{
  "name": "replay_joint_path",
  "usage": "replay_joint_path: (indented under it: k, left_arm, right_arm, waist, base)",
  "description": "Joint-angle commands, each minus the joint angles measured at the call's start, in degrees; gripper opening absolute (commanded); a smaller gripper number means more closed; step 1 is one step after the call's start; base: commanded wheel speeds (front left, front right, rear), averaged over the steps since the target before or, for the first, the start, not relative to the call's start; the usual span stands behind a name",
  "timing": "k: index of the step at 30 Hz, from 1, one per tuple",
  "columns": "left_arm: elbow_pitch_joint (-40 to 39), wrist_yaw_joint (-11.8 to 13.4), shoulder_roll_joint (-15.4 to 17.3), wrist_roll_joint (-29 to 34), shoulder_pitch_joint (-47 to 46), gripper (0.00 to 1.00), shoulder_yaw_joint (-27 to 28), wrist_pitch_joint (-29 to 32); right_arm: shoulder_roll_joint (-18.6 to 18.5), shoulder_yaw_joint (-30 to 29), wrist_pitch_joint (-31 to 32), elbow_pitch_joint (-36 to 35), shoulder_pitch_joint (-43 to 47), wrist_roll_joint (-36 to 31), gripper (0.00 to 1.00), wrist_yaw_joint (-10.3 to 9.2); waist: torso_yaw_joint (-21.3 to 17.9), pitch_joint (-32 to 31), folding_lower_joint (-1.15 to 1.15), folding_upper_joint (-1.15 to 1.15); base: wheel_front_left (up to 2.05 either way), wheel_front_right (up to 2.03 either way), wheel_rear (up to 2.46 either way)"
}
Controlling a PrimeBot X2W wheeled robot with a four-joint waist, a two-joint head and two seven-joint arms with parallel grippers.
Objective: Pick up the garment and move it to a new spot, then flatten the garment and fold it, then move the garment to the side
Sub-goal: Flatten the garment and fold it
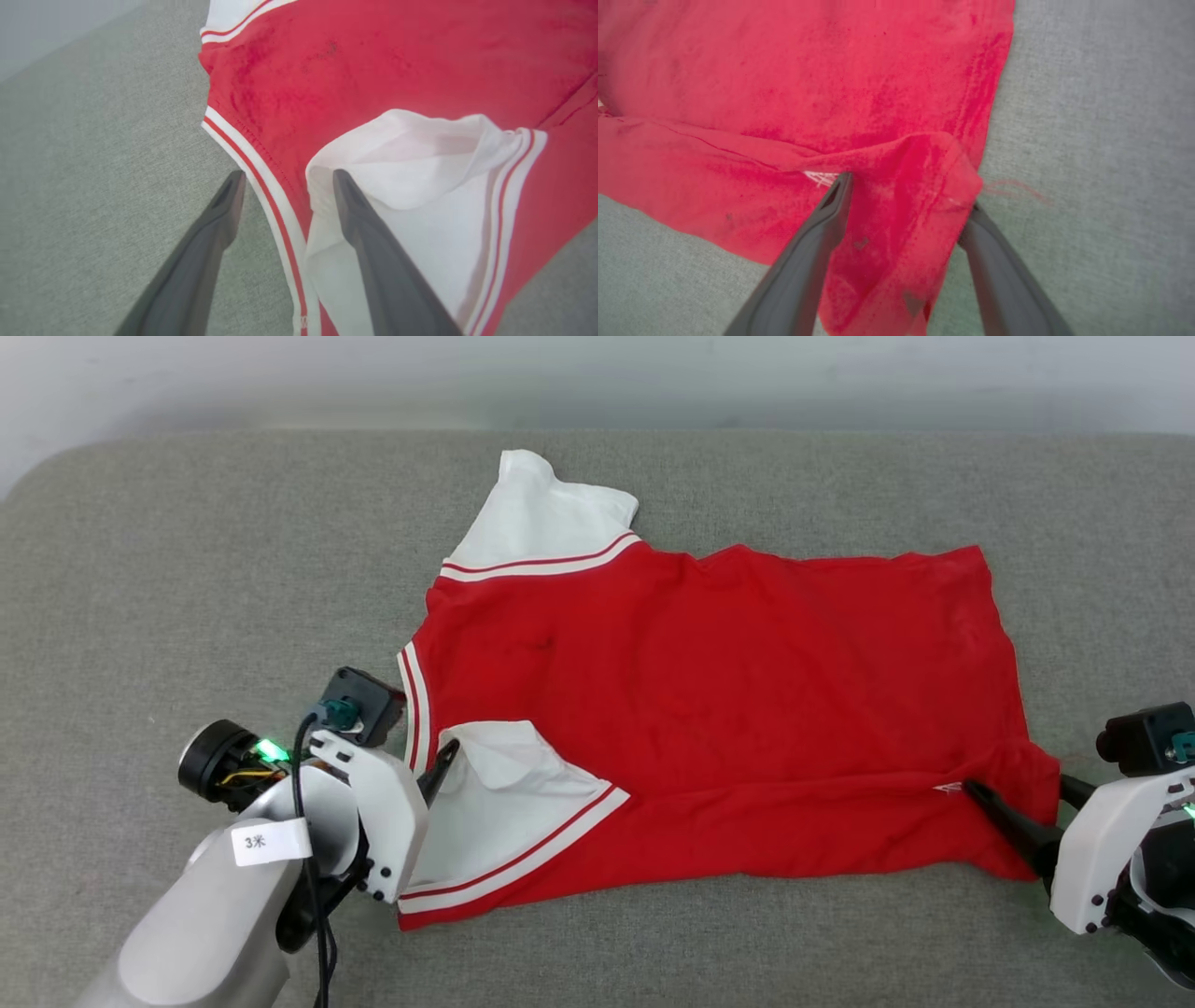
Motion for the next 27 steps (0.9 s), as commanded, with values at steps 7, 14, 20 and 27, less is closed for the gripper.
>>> replay_joint_path:
  k: [7,14,20,27]
  left_arm:
    - [0.5,6.0,-4.1,-3.9,3.7,1.00,5.9,-9.8]
    - [-6.2,10.8,-6.2,-8.1,11.9,1.00,9.6,-13.6]
    - [-13.4,16.3,-5.5,-8.1,20.4,1.00,8.8,-10.1]
    - [-17.0,20.3,-2.3,-6.4,23.7,1.00,5.7,-0.2]
  right_arm:
    - [0.3,-3.5,-0.1,-1.4,2.0,-1.8,1.00,-0.05]
    - [0.2,-10.3,3.2,-5.4,7.6,-3.8,1.00,-0.05]
    - [3.9,-20.0,11.5,-12.0,16.0,-8.6,1.00,-0.06]
    - [10.8,-32.2,24.9,-22.2,22.7,-17.6,1.00,-0.05]
  waist:
    - [0.6,-3.6,-0.01,0.00]
    - [1.3,-6.2,-0.01,0.00]
    - [1.2,-7.1,-0.01,0.00]
    - [0.5,-5.7,-0.01,0.00]
  base:
    - [0.00,0.00,0.00]
    - [0.00,0.00,0.00]
    - [0.00,0.00,0.00]
    - [0.00,0.00,0.00]
